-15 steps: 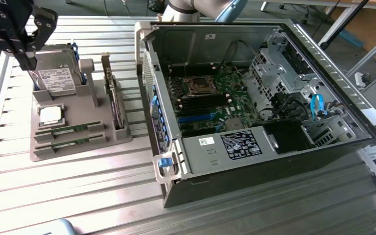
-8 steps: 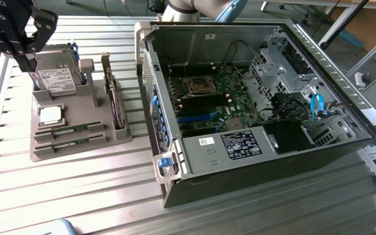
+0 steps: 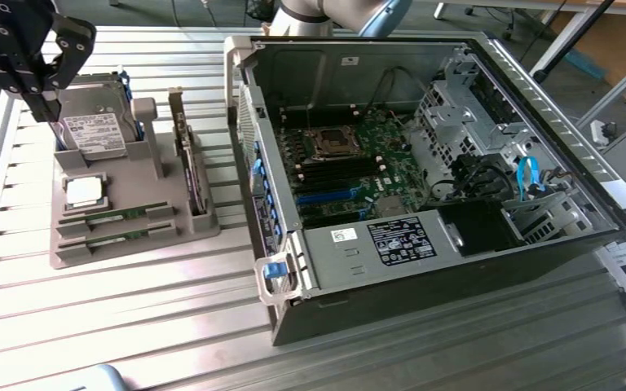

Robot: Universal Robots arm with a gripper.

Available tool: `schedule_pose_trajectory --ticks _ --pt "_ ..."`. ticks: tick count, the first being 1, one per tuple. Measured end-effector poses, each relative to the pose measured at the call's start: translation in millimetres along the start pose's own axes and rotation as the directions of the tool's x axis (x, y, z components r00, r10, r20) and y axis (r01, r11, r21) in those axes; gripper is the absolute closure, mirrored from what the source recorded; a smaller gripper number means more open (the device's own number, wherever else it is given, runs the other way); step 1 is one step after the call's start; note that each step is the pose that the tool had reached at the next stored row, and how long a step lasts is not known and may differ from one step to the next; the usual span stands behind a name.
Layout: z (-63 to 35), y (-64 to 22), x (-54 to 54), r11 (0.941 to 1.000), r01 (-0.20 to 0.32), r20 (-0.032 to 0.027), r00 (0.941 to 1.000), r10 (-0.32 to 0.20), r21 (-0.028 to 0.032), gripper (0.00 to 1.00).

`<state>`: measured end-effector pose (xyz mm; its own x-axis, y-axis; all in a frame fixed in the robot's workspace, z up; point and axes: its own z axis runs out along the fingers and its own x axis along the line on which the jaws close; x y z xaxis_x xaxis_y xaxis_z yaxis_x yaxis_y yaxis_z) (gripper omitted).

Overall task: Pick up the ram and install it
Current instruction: 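Reach for the ram, then pick up the ram and move it above insertion slot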

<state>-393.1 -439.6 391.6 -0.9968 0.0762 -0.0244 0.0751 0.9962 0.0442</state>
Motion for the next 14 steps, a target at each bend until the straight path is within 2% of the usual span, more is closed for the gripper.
schedule_pose_trajectory --ticks 14 --pt "1.8 -0.3 0.1 1.0000 0.000 -0.0001 1.0000 0.000 0.0000 0.89"
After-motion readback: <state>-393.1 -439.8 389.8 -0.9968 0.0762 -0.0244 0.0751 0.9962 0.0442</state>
